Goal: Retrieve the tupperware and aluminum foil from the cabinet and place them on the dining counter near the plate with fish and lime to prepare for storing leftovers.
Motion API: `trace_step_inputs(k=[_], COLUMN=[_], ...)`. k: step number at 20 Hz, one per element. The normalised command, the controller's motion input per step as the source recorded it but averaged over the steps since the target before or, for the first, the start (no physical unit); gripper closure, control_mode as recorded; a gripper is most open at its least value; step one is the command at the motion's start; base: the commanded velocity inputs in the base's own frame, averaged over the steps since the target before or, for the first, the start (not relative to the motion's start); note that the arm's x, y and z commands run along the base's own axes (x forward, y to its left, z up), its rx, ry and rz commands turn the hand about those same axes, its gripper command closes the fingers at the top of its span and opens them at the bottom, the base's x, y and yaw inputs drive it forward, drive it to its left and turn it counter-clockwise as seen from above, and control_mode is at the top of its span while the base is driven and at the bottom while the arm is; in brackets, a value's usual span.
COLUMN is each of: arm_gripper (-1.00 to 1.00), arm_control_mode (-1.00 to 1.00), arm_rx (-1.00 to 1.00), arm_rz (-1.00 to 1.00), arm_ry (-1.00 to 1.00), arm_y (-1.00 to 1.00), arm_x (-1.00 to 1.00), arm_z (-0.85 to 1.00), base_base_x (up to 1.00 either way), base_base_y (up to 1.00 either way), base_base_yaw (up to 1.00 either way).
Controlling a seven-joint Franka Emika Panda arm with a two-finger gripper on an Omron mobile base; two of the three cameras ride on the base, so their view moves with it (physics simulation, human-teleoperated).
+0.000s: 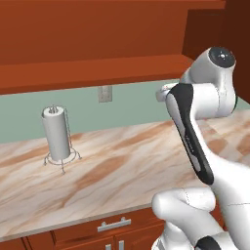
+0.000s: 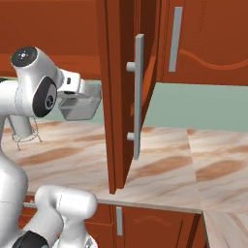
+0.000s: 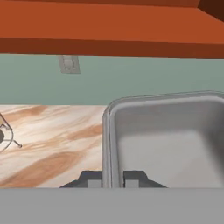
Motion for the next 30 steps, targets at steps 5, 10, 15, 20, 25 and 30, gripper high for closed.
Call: trace_step_inputs(k=[5,10,15,20,25,30], arm_gripper=[1.0,1.0,1.0,1.0,1.0,1.0], arm_control_mode=[-1.0,-1.0,1.0,1.0,1.0,1.0], arm_rx=[0.0,0.03,0.0,0.0,0.0,0.0], arm_rz=[0.01,0.05,0.01,0.0,0.0,0.0], arm_ry=[0.02,0.0,0.01,0.0,0.0,0.0], arm_y=[0.0,0.0,0.0,0.0,0.0,0.0], arm_x=[-0.58,-0.16,-0.03,0.0,0.0,0.0], arm_z=[-0.78,-0.41,-0.04,0.0,0.0,0.0], base_base_x=[0.0,0.0,-0.53,-1.0,-0.65,-0.48], base_base_y=[0.0,0.0,0.13,0.72,0.96,0.78], base_base_yaw=[0.0,0.0,0.15,0.48,0.81,0.91])
